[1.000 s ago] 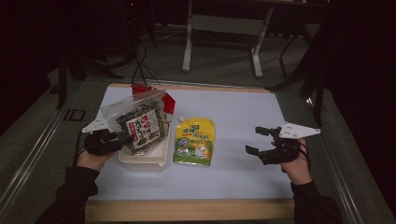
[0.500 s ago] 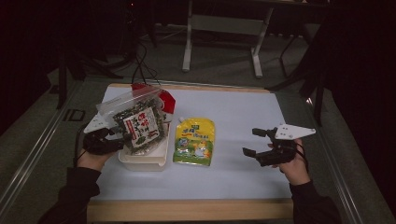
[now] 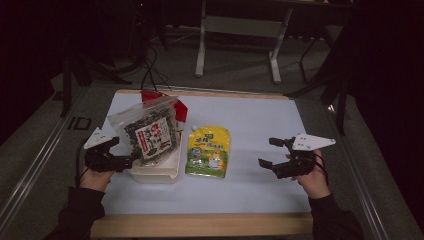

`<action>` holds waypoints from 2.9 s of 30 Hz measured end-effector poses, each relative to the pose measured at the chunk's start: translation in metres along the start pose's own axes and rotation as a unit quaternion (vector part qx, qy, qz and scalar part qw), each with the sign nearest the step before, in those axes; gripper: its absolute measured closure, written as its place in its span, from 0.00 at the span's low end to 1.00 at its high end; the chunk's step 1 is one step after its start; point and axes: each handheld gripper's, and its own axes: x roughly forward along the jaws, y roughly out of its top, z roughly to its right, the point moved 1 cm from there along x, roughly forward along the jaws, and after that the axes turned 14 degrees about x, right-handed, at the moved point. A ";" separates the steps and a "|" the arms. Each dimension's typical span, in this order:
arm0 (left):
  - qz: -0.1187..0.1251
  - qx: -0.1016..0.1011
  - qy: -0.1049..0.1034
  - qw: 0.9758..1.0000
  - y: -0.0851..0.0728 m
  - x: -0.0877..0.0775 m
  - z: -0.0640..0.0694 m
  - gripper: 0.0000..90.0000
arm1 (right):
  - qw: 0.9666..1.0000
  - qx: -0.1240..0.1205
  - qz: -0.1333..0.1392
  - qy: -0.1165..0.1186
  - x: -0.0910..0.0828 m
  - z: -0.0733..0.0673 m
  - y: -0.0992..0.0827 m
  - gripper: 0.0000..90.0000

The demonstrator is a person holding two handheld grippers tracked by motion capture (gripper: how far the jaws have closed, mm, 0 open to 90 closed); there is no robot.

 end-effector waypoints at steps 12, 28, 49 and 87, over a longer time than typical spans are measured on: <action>0.026 0.035 0.020 0.999 0.000 -0.032 0.041 0.02 | 1.000 0.025 0.003 0.008 -0.004 0.002 0.000 0.15; 0.056 0.062 -0.001 0.996 0.005 -0.042 0.093 0.01 | 1.000 0.027 0.004 0.004 0.000 0.000 0.000 0.15; 0.071 0.097 -0.108 0.987 0.000 0.001 0.147 0.01 | 1.000 0.016 -0.016 -0.012 0.028 0.002 -0.003 0.12; 0.059 0.104 -0.133 0.984 -0.015 0.015 0.159 0.01 | 0.992 0.048 -0.104 -0.062 0.163 0.053 0.004 0.21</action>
